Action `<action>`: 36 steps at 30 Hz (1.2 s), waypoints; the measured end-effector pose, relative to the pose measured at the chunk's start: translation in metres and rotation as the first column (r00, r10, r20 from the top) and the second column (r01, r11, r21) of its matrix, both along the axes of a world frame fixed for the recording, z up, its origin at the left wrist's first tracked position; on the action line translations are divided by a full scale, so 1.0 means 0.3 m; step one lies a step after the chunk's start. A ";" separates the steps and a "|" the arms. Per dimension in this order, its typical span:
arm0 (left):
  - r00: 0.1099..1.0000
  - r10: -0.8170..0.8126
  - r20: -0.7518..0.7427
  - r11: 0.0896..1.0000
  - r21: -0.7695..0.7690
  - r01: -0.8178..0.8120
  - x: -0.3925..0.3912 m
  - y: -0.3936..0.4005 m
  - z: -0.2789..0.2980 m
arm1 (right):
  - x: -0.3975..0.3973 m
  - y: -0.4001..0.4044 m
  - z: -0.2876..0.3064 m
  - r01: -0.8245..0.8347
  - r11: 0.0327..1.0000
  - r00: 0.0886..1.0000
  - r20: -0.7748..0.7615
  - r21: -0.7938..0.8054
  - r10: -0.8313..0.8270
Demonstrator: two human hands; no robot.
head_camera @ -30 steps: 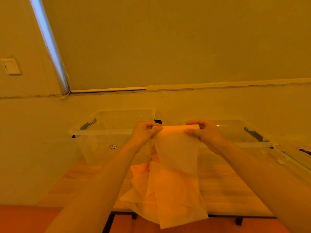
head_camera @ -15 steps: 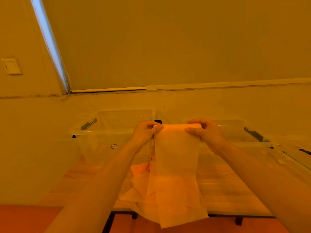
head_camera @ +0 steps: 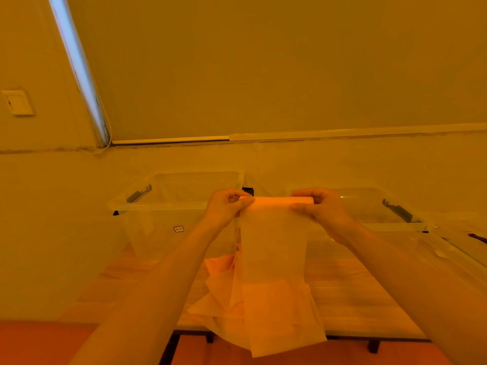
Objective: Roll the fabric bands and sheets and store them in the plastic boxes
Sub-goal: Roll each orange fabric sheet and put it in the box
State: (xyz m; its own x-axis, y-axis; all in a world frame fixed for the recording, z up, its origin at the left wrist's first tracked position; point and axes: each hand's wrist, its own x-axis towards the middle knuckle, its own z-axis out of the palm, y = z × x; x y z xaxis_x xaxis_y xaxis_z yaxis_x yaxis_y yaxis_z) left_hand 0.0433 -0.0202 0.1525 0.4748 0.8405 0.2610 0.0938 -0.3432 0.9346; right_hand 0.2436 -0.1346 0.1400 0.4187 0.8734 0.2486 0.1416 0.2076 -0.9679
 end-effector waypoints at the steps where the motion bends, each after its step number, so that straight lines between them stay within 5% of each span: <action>1: 1.000 -0.003 0.011 1.000 -0.003 0.003 0.000 0.001 -0.002 | -0.001 0.000 0.001 0.003 1.000 1.000 0.008 -0.002 -0.003; 10: 1.000 -0.023 0.019 1.000 0.012 0.022 0.000 0.001 0.006 | -0.022 -0.002 0.010 0.105 0.994 0.994 0.017 0.027 -0.105; 36: 0.996 -0.088 -0.033 0.996 0.014 0.089 -0.016 -0.003 0.007 | -0.015 -0.002 0.006 0.038 0.999 0.999 0.000 -0.010 -0.038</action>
State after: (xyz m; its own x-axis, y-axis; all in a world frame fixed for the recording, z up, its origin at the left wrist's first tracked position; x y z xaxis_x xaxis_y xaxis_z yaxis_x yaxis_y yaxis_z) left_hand 0.0384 -0.0213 0.1548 0.5556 0.7909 0.2566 0.0925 -0.3655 0.9262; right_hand 0.2391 -0.1352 0.1417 0.4513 0.8596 0.2395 0.1492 0.1919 -0.9700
